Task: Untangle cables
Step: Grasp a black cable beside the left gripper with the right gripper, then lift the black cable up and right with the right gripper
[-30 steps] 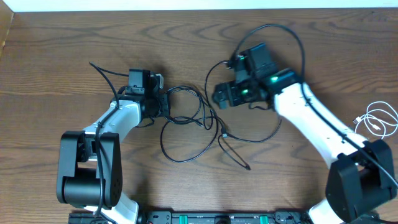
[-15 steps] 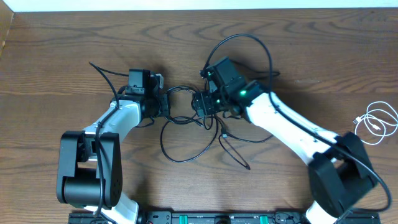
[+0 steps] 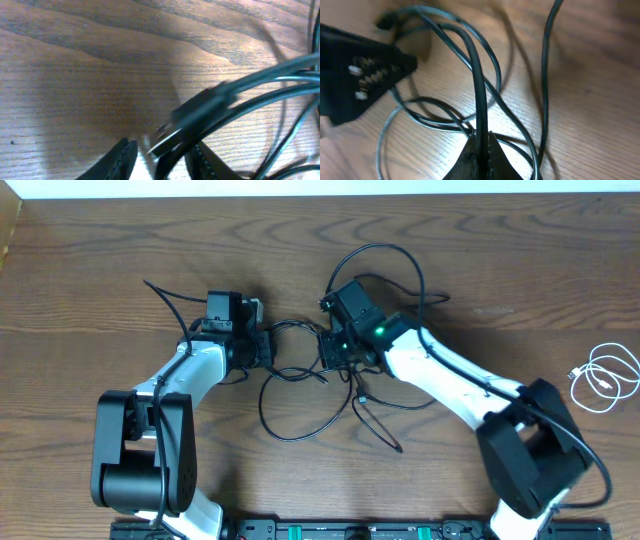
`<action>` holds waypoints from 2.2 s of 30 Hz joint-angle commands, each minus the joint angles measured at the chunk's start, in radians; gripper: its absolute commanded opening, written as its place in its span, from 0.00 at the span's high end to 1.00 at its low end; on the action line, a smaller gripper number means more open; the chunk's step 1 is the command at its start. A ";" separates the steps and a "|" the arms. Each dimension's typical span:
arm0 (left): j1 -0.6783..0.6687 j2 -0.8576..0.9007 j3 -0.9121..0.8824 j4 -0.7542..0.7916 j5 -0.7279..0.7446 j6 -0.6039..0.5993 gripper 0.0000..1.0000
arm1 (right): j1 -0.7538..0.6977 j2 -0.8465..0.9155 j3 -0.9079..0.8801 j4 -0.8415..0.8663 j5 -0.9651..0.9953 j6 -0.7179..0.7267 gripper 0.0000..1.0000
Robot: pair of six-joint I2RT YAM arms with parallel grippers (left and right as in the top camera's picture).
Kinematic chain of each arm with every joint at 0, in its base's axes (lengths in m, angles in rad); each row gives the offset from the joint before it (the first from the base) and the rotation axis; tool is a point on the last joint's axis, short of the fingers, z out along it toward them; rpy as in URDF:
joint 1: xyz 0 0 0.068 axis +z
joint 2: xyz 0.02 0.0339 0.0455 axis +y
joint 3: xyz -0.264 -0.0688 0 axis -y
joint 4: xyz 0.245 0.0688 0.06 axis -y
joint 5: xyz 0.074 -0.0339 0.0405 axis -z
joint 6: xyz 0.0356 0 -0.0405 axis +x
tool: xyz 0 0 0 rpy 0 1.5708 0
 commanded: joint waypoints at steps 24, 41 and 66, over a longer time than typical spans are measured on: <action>0.002 0.000 -0.004 -0.002 0.011 -0.002 0.85 | -0.010 -0.492 0.002 0.005 0.079 -0.077 0.99; 0.002 0.000 -0.004 -0.002 0.011 -0.002 0.84 | -0.010 -0.779 0.001 -0.122 0.572 -0.082 0.99; 0.002 0.000 -0.004 -0.003 0.004 -0.001 0.46 | -0.010 -0.806 0.001 -0.386 1.223 0.220 0.99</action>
